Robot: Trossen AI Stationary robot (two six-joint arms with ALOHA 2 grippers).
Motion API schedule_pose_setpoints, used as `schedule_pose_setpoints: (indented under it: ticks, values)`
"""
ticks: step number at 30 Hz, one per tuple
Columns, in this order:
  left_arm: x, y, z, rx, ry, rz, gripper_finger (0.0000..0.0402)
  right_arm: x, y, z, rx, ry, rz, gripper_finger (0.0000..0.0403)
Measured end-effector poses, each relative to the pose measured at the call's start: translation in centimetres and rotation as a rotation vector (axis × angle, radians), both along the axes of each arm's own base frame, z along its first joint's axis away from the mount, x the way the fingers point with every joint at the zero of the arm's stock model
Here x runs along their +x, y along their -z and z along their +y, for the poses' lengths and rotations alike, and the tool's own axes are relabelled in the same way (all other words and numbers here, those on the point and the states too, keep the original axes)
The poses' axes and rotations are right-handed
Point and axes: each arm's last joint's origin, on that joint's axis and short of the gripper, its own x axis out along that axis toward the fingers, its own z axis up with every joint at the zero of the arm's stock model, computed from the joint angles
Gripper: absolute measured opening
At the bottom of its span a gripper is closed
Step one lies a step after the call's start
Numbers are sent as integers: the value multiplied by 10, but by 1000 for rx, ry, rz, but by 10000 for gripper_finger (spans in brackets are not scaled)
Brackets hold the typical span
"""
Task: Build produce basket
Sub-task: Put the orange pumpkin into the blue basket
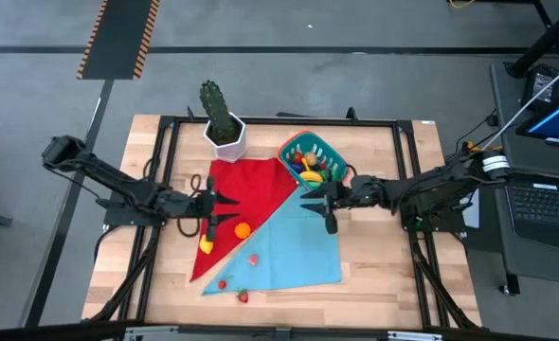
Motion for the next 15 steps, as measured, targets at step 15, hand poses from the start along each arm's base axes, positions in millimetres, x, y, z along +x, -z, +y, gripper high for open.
schedule_pose_setpoints:
  ticks: [15]
  values:
    - [-23, 12, -10, 37, 88, 57, 143, 27, -2, 2, 13, 2, 10, 129]
